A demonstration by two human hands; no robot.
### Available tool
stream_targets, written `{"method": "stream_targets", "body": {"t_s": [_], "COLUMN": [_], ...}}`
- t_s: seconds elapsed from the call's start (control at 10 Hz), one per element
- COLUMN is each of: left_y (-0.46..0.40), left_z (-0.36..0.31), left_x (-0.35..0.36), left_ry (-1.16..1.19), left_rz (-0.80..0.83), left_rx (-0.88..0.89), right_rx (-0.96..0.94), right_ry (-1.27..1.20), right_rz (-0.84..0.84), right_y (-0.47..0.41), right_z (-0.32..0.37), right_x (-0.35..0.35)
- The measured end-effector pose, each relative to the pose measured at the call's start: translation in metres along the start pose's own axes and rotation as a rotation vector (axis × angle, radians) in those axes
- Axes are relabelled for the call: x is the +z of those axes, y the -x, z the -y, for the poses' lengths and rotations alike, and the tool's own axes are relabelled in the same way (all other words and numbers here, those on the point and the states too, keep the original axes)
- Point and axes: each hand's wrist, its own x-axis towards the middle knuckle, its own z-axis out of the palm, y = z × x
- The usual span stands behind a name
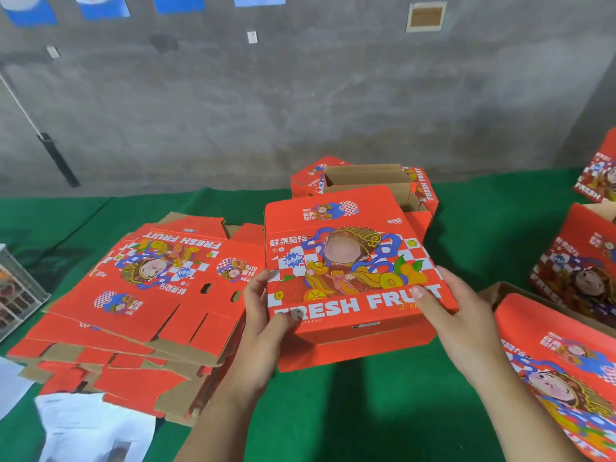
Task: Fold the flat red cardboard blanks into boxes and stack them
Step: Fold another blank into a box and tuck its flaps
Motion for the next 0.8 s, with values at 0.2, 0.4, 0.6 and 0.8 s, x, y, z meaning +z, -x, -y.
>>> {"method": "stream_targets", "body": {"t_s": [0.2,0.4,0.6,0.8], "left_y": [-0.009,-0.023,-0.031,-0.010], "left_z": [-0.002,0.032,0.056,0.078], "left_x": [0.005,0.017,0.020,0.039], "left_ry": [-0.058,-0.107,-0.217,-0.404], "left_rz": [0.072,0.106,-0.027,0.064], "left_rx": [0.140,0.111,0.133,0.048], "right_rx": [-0.078,-0.089,0.025,0.241], "right_ry": [-0.038,-0.037,0.008,0.191], "right_rz": [-0.078,-0.107,-0.059,-0.108], "right_y": [-0.015,-0.011,-0.002,0.013], "right_z": [0.003,-0.031,-0.071,-0.101], "right_x": [0.003,0.001,-0.008,-0.008]}}
